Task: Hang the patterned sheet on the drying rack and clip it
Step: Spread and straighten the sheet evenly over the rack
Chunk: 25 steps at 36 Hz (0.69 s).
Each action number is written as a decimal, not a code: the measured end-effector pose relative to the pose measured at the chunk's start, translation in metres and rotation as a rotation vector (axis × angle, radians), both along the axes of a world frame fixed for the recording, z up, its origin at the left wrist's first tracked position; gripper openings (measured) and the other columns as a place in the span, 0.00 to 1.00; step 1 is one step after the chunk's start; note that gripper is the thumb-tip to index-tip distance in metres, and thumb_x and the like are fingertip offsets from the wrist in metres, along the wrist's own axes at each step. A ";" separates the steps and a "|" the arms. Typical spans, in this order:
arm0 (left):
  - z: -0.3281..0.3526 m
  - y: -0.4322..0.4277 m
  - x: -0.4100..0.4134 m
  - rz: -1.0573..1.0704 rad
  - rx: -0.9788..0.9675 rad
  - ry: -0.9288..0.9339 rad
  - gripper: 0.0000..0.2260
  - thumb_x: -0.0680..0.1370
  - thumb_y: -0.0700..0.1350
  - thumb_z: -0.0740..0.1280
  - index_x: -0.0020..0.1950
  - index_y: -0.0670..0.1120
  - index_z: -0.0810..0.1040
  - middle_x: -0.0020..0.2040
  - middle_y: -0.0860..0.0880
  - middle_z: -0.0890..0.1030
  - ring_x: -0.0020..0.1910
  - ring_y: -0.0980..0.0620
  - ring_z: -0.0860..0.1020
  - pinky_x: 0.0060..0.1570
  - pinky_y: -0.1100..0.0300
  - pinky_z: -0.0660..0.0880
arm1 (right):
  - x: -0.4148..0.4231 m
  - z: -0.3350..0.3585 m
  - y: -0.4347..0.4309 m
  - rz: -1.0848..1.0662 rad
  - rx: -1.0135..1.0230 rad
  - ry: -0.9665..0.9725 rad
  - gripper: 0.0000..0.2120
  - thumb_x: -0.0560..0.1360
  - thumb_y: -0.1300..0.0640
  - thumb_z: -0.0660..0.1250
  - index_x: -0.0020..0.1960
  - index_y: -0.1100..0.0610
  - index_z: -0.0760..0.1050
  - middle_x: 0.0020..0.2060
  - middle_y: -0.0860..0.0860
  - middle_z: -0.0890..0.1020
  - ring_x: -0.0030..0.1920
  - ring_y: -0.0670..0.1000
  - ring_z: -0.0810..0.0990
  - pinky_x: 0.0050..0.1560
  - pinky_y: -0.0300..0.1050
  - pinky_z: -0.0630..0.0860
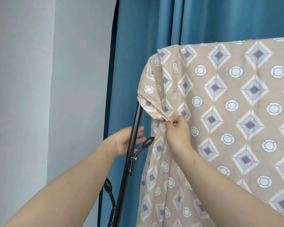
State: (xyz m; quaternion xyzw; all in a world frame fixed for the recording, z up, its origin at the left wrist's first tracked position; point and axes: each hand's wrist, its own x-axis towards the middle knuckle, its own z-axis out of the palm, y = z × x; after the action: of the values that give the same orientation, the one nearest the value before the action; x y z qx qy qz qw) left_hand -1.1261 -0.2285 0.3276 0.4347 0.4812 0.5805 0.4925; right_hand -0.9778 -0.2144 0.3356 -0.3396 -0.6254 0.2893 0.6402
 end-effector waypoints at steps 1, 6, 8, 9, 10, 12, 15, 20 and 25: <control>-0.001 0.002 0.000 -0.044 -0.006 -0.045 0.13 0.77 0.47 0.65 0.60 0.48 0.72 0.55 0.50 0.78 0.50 0.51 0.78 0.56 0.50 0.74 | 0.004 0.001 0.002 0.003 -0.009 0.049 0.11 0.77 0.63 0.58 0.38 0.52 0.65 0.30 0.47 0.68 0.31 0.46 0.66 0.36 0.41 0.64; -0.002 0.010 0.003 -0.061 0.065 -0.175 0.12 0.77 0.46 0.66 0.60 0.51 0.72 0.49 0.51 0.81 0.32 0.58 0.76 0.33 0.63 0.77 | 0.024 0.007 0.002 -0.027 0.006 0.143 0.11 0.78 0.61 0.58 0.38 0.52 0.66 0.34 0.47 0.72 0.35 0.45 0.69 0.36 0.35 0.66; -0.003 0.012 0.002 -0.083 0.103 -0.077 0.14 0.78 0.48 0.63 0.63 0.54 0.70 0.55 0.53 0.78 0.47 0.55 0.77 0.45 0.59 0.76 | 0.026 0.009 0.001 -0.026 0.011 0.146 0.12 0.79 0.60 0.57 0.37 0.52 0.66 0.34 0.47 0.72 0.36 0.46 0.69 0.38 0.37 0.66; -0.004 0.012 0.000 -0.103 0.108 -0.052 0.15 0.78 0.49 0.62 0.64 0.55 0.69 0.58 0.53 0.76 0.54 0.53 0.76 0.52 0.56 0.74 | 0.026 0.011 0.000 -0.018 0.006 0.148 0.12 0.79 0.60 0.57 0.37 0.52 0.66 0.34 0.48 0.72 0.36 0.47 0.69 0.38 0.39 0.66; -0.005 0.014 -0.002 -0.118 0.102 -0.038 0.15 0.78 0.49 0.62 0.65 0.55 0.69 0.61 0.52 0.75 0.58 0.51 0.74 0.58 0.52 0.72 | 0.025 0.013 0.000 -0.010 -0.001 0.153 0.12 0.79 0.59 0.56 0.36 0.52 0.66 0.34 0.48 0.71 0.36 0.48 0.69 0.38 0.40 0.66; -0.006 0.015 -0.004 -0.147 0.076 -0.049 0.15 0.78 0.52 0.62 0.64 0.54 0.71 0.63 0.52 0.75 0.61 0.48 0.74 0.63 0.48 0.70 | 0.024 0.017 -0.002 0.003 -0.015 0.165 0.13 0.79 0.59 0.56 0.36 0.52 0.66 0.33 0.49 0.71 0.37 0.49 0.68 0.38 0.43 0.66; -0.005 0.018 -0.002 -0.214 0.063 -0.153 0.16 0.78 0.57 0.58 0.62 0.53 0.73 0.60 0.49 0.77 0.57 0.46 0.77 0.54 0.48 0.71 | 0.026 0.022 -0.004 0.042 -0.032 0.184 0.13 0.78 0.59 0.56 0.35 0.53 0.65 0.32 0.51 0.69 0.37 0.51 0.68 0.41 0.44 0.66; -0.007 0.020 0.002 -0.370 0.046 -0.191 0.15 0.76 0.55 0.60 0.56 0.47 0.76 0.46 0.45 0.80 0.46 0.45 0.77 0.53 0.51 0.72 | 0.030 0.022 -0.005 0.108 -0.047 0.173 0.13 0.78 0.58 0.57 0.34 0.53 0.65 0.33 0.54 0.69 0.39 0.53 0.68 0.43 0.48 0.66; 0.006 0.026 0.004 -0.184 0.130 -0.107 0.12 0.78 0.37 0.59 0.35 0.46 0.68 0.24 0.54 0.67 0.21 0.60 0.64 0.28 0.67 0.71 | 0.038 0.027 -0.003 0.110 -0.045 0.231 0.15 0.78 0.61 0.58 0.33 0.53 0.67 0.31 0.52 0.72 0.36 0.51 0.72 0.45 0.48 0.70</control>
State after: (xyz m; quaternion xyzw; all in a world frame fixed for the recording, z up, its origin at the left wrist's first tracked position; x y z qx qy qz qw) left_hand -1.1218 -0.2026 0.3332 0.4765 0.3735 0.5852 0.5395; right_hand -0.9401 -0.2173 0.3622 -0.2835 -0.5584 0.3752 0.6834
